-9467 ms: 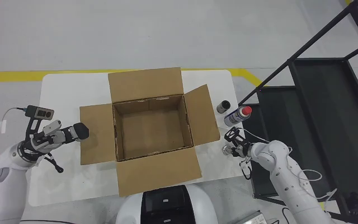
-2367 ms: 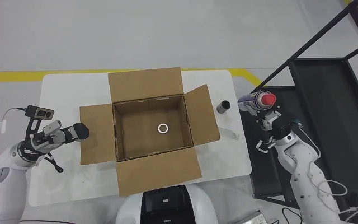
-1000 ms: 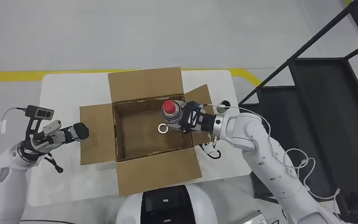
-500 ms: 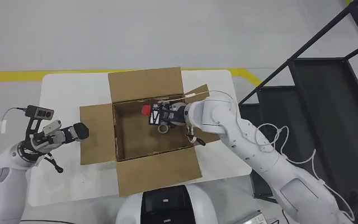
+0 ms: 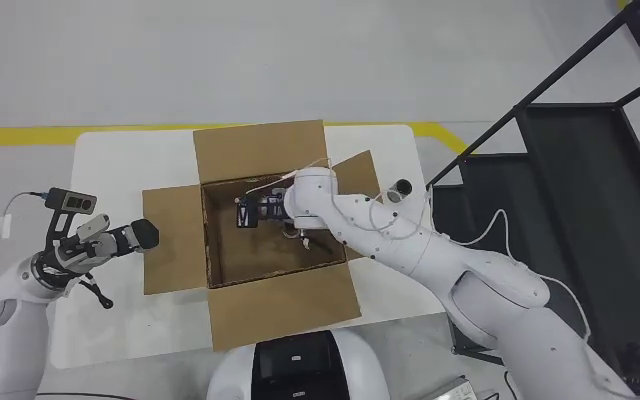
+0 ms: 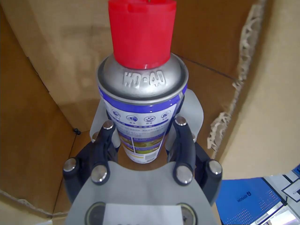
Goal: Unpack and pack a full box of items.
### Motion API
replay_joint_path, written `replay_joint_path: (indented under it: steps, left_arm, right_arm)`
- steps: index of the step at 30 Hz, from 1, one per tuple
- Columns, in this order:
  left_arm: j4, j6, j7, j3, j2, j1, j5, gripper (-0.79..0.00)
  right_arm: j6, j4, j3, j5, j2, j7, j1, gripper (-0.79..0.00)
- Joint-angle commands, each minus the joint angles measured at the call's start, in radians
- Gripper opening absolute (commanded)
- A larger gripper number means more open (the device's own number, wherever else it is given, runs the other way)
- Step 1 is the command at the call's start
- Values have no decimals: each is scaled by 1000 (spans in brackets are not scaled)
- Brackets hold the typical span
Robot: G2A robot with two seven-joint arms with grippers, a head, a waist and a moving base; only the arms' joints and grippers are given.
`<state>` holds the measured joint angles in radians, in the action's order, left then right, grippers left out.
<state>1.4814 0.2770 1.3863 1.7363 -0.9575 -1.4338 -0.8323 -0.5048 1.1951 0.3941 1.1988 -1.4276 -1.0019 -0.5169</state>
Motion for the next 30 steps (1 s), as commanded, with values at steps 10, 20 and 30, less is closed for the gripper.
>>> replay_joint_path:
  steps: [10, 20, 30]
  left_arm:
    - [0, 0, 0, 0, 0, 0, 0, 0]
    - [0, 0, 0, 0, 0, 0, 0, 0]
    - [0, 0, 0, 0, 0, 0, 0, 0]
  right_arm:
    - [-22, -217, -51, -64, -114, 55, 60, 0]
    - [-293, -99, 203, -161, -6, 464, -11, 0]
    - [-507, 435, 730, 31, 213, 769, -492, 0]
